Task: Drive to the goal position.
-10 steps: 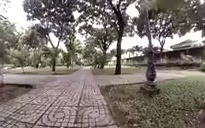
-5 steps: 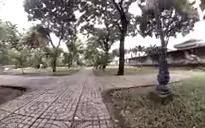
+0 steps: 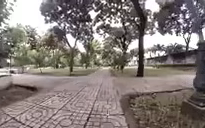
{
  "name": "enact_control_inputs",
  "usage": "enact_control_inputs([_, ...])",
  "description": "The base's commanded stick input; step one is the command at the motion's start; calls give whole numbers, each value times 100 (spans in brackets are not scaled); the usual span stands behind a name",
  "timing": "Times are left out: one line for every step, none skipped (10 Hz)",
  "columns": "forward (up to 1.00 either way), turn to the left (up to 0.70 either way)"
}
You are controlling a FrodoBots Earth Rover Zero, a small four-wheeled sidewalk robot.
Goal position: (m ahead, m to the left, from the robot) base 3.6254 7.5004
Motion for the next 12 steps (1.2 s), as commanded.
enact_control_inputs([70, 0])
enact_control_inputs([70, 0])
enact_control_inputs([70, 14])
enact_control_inputs([70, 6])
enact_control_inputs([70, 0])
enact_control_inputs([70, 0])
enact_control_inputs([70, 0])
enact_control_inputs([70, 0])
enact_control_inputs([70, 0])
enact_control_inputs([70, 0])
enact_control_inputs([70, 0])
enact_control_inputs([70, 0])
